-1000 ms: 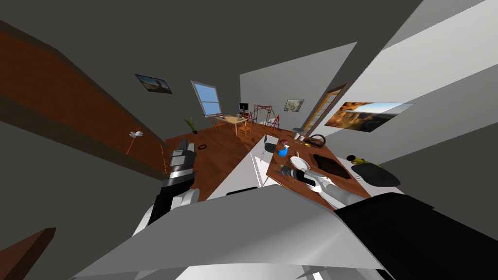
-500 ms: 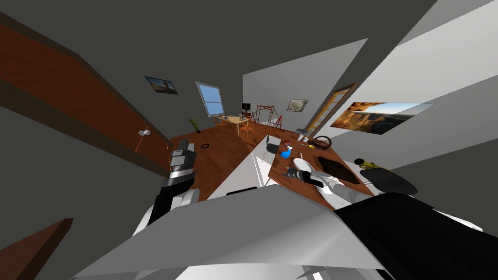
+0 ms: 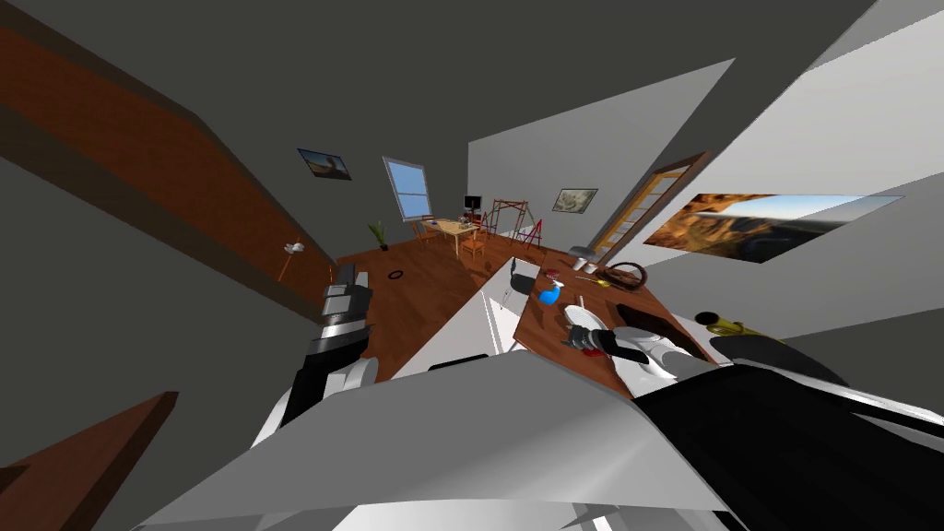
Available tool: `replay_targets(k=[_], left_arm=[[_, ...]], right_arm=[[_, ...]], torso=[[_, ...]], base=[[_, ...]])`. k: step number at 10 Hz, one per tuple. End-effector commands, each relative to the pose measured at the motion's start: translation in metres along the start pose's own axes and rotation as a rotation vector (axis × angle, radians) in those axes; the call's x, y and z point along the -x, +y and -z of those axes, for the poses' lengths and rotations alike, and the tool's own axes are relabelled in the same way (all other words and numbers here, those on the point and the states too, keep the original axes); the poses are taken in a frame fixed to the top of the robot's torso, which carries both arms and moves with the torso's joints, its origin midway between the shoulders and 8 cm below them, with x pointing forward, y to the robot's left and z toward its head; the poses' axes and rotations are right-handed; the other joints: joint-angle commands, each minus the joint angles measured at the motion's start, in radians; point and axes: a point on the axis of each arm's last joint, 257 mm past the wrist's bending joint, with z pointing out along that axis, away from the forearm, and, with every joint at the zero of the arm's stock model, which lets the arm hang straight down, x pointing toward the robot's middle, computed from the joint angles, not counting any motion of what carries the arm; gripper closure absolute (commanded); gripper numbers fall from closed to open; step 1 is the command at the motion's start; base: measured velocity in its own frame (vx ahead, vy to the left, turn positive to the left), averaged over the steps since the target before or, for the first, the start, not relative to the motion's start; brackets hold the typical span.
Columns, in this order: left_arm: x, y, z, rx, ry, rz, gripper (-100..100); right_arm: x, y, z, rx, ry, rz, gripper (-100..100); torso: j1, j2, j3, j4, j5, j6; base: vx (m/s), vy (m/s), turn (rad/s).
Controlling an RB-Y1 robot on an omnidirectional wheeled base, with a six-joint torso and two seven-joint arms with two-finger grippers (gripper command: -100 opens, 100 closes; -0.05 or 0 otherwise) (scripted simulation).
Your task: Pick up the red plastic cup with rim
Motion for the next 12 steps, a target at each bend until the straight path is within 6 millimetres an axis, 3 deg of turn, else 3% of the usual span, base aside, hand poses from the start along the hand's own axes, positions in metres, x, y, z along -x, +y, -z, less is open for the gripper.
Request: replay_targets(k=[1,4,6,7,9,10,11,12], left_arm=[[0.000,0.000,0.000,0.000,0.000,0.000,0],[0.000,0.000,0.000,0.000,0.000,0.000,0],[0.000,0.000,0.000,0.000,0.000,0.000,0],[0.000,0.000,0.000,0.000,0.000,0.000,0],[0.000,0.000,0.000,0.000,0.000,0.000,0],[0.000,0.000,0.000,0.000,0.000,0.000,0],[0.000,0.000,0.000,0.000,0.000,0.000,0],[0.000,0.000,0.000,0.000,0.000,0.000,0]], right_arm=[[-0.037,-0.020,0.024,-0.015,0.098,0.049,-100],[-0.040,-0.023,0.026,-0.020,0.105,0.046,-100],[-0.081,-0.038,0.053,-0.029,0.215,0.094,-100],[-0.081,-0.038,0.053,-0.029,0.215,0.094,-100],[-0.113,-0.041,0.073,-0.020,0.299,0.125,-100],[-0.113,-0.041,0.073,-0.020,0.299,0.125,-100],[-0.135,-0.035,0.084,0.002,0.351,0.139,-100],[-0.135,-0.035,0.084,0.002,0.351,0.139,-100]], torso=[[0.000,0.000,0.000,0.000,0.000,0.000],[-0.001,0.001,0.000,0.000,-0.001,0.000],[-0.001,0.001,0.000,0.000,0.000,0.000],[-0.001,0.001,0.001,0.000,0.000,0.000],[-0.001,0.001,0.001,0.000,-0.001,0.000],[-0.001,0.002,0.001,0.000,-0.001,0.000],[-0.001,0.002,0.001,0.000,-0.001,0.000],[-0.002,0.002,0.001,0.000,-0.001,0.000]], base=[[0.007,0.009,0.132],[0.002,0.000,0.005],[-0.001,0.000,0.094],[-0.002,-0.006,0.014],[-0.009,-0.008,0.048],[-0.012,-0.011,0.018],[-0.018,-0.018,0.030],[-0.017,-0.015,0.023]])
